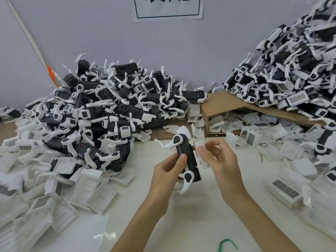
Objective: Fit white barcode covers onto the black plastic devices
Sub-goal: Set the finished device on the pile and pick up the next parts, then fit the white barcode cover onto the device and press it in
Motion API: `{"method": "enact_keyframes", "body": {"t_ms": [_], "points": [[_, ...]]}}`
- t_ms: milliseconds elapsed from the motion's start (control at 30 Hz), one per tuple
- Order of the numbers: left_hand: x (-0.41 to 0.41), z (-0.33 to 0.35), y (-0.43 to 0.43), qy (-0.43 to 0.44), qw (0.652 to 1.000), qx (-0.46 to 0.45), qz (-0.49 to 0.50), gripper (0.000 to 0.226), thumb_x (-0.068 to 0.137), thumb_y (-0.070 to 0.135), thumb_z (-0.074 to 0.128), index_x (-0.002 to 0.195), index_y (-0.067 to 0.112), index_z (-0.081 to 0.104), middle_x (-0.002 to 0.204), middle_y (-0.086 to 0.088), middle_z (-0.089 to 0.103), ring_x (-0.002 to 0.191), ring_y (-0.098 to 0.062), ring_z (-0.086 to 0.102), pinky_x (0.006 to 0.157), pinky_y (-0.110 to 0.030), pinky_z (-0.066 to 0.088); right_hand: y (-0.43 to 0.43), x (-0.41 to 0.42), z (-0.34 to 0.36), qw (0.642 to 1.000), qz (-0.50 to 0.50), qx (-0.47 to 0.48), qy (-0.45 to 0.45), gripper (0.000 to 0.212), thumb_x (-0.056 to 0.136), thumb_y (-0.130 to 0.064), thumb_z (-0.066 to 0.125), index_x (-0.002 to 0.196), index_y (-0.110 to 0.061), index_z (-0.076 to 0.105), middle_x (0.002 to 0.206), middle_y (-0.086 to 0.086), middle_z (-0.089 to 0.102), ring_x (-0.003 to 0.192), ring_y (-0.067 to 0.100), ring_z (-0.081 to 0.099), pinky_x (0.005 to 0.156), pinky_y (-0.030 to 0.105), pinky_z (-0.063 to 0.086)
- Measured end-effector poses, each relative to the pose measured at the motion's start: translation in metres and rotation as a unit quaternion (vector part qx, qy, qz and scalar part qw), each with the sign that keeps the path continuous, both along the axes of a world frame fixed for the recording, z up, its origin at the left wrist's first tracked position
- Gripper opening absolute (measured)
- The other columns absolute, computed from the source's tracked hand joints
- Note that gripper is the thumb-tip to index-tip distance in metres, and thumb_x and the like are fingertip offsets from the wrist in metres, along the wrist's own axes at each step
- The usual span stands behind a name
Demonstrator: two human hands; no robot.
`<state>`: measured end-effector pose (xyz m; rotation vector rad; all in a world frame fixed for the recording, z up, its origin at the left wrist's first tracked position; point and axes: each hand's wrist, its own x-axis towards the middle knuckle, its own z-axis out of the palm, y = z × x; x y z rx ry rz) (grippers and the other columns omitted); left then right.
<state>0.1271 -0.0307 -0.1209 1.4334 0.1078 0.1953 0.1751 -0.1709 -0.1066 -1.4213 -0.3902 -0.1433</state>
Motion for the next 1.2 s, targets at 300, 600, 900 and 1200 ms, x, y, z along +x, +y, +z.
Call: {"method": "enact_keyframes", "body": {"t_ms": [300,600,900,1200], "points": [[0.000,0.000,-0.002,-0.002,1.000,0.023,-0.021,0.057,0.072,0.062,0.061,0.120,0.033,0.071,0.106,0.008,0.077,0.103,-0.016,0.070,0.088,-0.032,0.052,0.003,-0.001,-0.003,0.999,0.002,-0.042,-0.012,0.037,0.074,-0.044,0.074,0.094,-0.015,0.063,0.084,-0.010,0.074,0.077,0.002,0.068,0.067,0.014,0.050],[0.000,-0.003,0.002,0.013,1.000,0.010,0.007,0.050,0.076,0.061,0.061,0.114,0.031,0.075,0.102,0.004,0.078,0.105,-0.026,0.070,0.096,-0.044,0.052,0.003,0.002,-0.010,0.995,0.028,-0.093,-0.026,0.008,0.097,-0.028,0.063,0.097,-0.020,0.062,0.086,-0.003,0.074,0.081,0.010,0.069,0.076,0.029,0.054],[0.000,-0.003,0.007,-0.019,0.998,0.061,-0.012,0.049,0.080,0.053,0.062,0.117,0.023,0.074,0.097,0.009,0.078,0.084,-0.002,0.069,0.074,-0.015,0.049,0.004,-0.001,-0.009,0.996,0.030,-0.085,-0.025,0.027,0.090,-0.041,0.058,0.092,-0.014,0.061,0.084,-0.004,0.074,0.078,0.008,0.069,0.069,0.019,0.052],[-0.002,-0.002,0.004,-0.039,0.996,0.027,-0.074,0.051,0.092,0.051,0.063,0.133,0.020,0.060,0.121,-0.002,0.072,0.119,-0.018,0.065,0.102,-0.034,0.050,0.004,-0.006,-0.004,0.994,0.017,-0.105,-0.036,0.018,0.089,-0.027,0.073,0.103,-0.024,0.063,0.103,-0.015,0.074,0.098,0.005,0.069,0.083,0.027,0.052]]}}
